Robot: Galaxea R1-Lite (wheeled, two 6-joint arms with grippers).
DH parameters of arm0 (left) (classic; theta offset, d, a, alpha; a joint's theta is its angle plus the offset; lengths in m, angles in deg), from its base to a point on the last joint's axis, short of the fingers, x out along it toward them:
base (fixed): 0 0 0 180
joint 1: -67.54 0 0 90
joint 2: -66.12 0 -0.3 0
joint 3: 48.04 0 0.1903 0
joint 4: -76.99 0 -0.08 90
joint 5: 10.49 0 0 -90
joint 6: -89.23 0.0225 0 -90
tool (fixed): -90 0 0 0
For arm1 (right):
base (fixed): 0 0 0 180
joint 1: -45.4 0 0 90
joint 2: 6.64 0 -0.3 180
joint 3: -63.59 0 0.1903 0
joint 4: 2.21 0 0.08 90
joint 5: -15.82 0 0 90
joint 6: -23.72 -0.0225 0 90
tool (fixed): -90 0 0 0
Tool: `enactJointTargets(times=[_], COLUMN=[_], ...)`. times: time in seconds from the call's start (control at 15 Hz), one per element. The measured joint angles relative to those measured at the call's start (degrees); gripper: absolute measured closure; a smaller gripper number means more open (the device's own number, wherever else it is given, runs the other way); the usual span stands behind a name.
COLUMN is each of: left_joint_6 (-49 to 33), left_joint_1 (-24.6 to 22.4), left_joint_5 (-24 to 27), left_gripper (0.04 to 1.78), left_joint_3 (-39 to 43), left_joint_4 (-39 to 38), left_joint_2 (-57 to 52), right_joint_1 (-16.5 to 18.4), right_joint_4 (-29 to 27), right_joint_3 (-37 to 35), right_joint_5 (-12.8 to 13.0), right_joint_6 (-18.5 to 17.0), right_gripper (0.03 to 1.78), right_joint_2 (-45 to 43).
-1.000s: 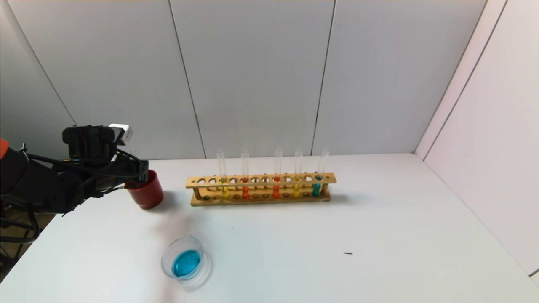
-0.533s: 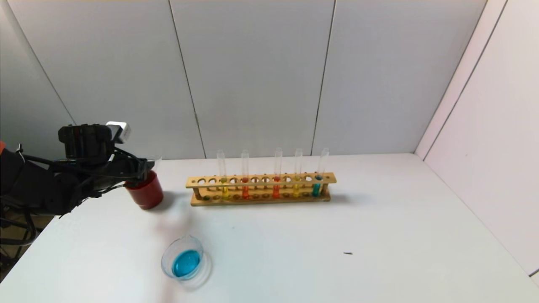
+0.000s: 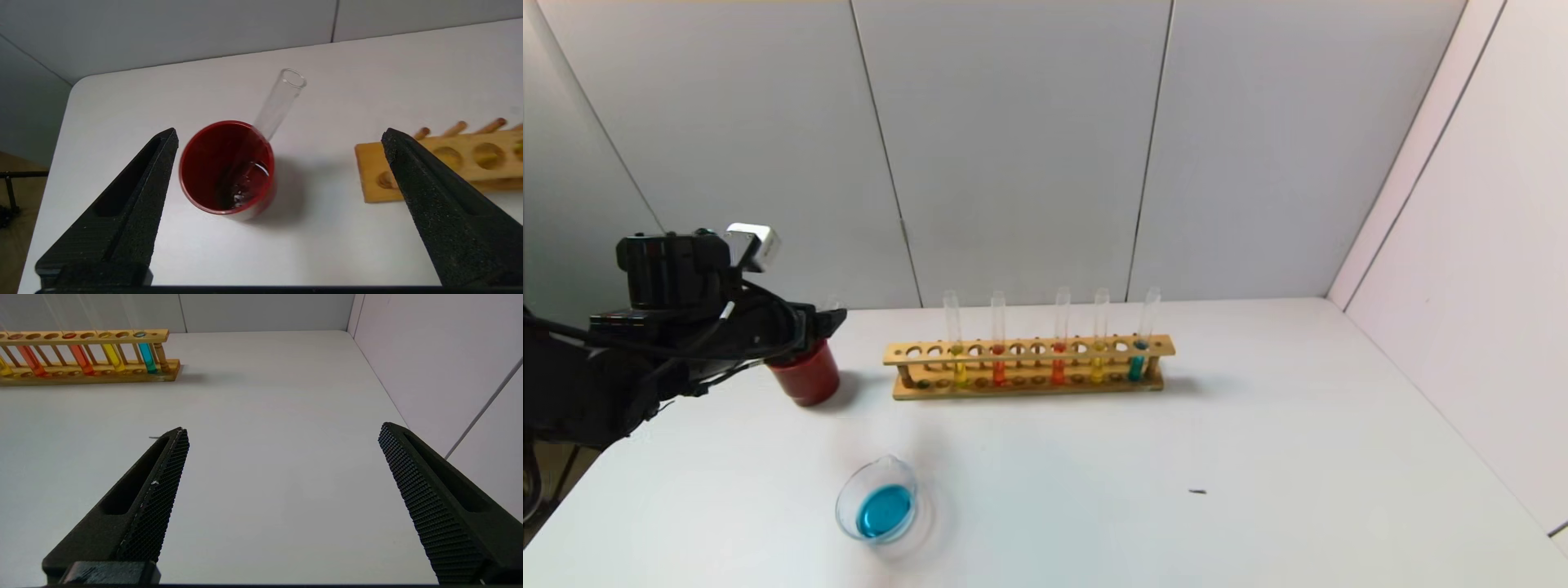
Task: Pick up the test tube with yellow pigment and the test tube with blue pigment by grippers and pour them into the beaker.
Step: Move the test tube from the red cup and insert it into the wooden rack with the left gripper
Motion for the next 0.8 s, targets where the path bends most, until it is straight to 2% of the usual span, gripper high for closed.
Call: enactJointTargets(times=[0.13, 0.53, 0.8], left_joint_6=[-0.89, -7.57, -10.76], left_joint_1=[2.93, 13.4, 19.38], left_joint_5=[-0.59, -7.8, -11.45], left_gripper=[0.07, 0.07, 0.07], left_joint_3=[2.56, 8.19, 8.59], left_joint_4=[-0.32, -0.46, -0.57], left_joint_2=[-2.84, -8.9, -8.85], right_joint_1=[0.0, 0.0, 0.0], right_joint_4=[0.0, 0.0, 0.0], right_joint_3=[0.0, 0.0, 0.0], right_joint_5=[0.0, 0.02, 0.04], right_joint_6=[0.0, 0.0, 0.0], right_gripper=[0.11, 0.11, 0.11], right_joint_2=[0.0, 0.0, 0.0])
